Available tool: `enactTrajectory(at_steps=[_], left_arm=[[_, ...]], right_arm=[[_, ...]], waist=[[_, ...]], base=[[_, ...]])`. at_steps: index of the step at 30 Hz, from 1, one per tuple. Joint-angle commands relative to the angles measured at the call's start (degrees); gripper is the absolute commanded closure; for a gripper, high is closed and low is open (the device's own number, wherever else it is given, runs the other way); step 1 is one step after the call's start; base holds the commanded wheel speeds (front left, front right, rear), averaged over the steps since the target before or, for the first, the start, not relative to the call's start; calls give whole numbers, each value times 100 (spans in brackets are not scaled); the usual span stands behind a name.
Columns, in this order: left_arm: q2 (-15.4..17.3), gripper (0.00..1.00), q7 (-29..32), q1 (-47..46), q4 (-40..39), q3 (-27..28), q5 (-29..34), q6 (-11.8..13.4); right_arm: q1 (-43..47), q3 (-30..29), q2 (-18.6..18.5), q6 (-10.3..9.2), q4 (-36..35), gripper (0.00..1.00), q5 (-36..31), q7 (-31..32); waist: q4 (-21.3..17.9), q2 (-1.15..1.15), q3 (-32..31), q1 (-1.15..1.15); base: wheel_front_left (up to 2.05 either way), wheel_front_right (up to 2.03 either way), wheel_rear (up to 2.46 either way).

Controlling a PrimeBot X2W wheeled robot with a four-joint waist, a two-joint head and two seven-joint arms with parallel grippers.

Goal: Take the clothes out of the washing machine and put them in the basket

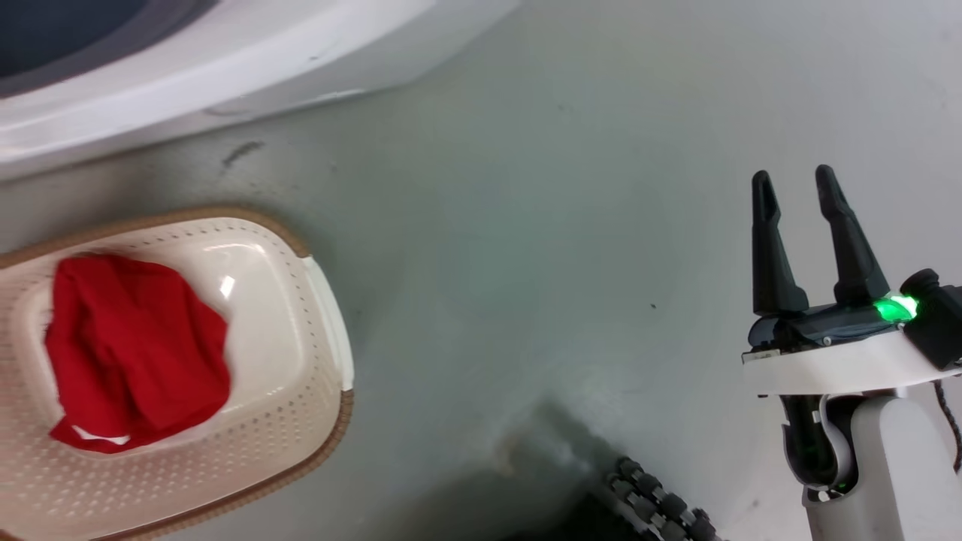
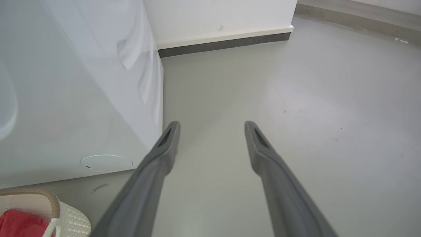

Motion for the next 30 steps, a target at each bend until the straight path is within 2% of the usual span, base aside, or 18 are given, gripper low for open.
enactTrajectory(at_steps=[1,8,15,21,29,30], left_arm=[[-26,100,-185,82,26,19,-36,-4],[-268,100,-1464,677,142,-20,-152,-7],[-516,100,-2469,1584,185,0,-323,-8],[-619,100,-2712,2408,-298,159,-305,183],[-690,100,-2709,3933,-1993,1069,-101,602],[-690,100,-2709,3933,-1993,1069,-101,602]], right_arm=[[-32,-37,1,-5,15,0,-70,-15],[114,-234,1,-6,128,0,-406,-16],[314,-227,-2,-6,279,0,-597,-16],[458,-253,-2,-6,330,0,-799,-15],[591,-401,0,-5,427,0,-1040,-15],[591,-401,0,-5,427,0,-1040,-15]], waist=[[193,0,-238,0],[575,0,-917,0],[904,0,-1607,0],[1145,0,-2033,0],[1436,0,-2484,0],[1436,0,-2484,0]], base=[[0,0,0],[0,0,0],[0,0,0],[0,0,0],[0,0,0],[0,0,0]])
